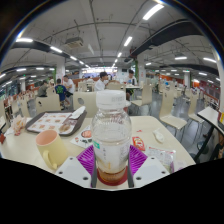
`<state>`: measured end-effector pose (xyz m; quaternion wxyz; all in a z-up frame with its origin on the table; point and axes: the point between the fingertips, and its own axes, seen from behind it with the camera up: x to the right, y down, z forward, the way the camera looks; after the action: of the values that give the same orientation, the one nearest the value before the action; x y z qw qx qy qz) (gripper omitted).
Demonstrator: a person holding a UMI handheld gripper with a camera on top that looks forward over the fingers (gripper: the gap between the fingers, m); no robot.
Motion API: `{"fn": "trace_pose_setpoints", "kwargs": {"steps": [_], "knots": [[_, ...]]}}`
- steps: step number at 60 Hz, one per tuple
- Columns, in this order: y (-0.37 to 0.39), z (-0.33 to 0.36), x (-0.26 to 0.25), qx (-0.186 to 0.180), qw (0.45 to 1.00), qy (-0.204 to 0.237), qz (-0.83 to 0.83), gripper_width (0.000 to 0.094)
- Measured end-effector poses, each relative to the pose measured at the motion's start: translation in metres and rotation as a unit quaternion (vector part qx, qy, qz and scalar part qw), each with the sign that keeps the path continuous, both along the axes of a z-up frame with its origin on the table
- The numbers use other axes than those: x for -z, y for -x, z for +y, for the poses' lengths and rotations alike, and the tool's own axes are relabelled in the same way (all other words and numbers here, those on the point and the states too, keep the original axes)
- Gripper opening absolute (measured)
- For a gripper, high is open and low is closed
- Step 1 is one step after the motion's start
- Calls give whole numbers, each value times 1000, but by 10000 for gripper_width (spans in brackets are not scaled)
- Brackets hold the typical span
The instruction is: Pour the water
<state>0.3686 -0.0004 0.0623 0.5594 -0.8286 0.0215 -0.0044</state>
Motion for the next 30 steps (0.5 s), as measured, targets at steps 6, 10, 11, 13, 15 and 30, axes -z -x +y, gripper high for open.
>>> {"fn": "trace_pose_setpoints", "kwargs": {"steps": [6, 10, 11, 13, 15, 30], "knots": [[2, 2, 3, 3, 1000, -1, -5, 492], [0, -3, 2, 8, 1000, 8, 0, 557], [-1, -4, 0, 11, 1000, 10, 1, 579], [-4, -7, -5, 16, 1000, 11, 0, 676], [-5, -10, -10, 22, 1000, 14, -3, 783], [24, -64, -63, 49, 998, 49, -3, 842]]}}
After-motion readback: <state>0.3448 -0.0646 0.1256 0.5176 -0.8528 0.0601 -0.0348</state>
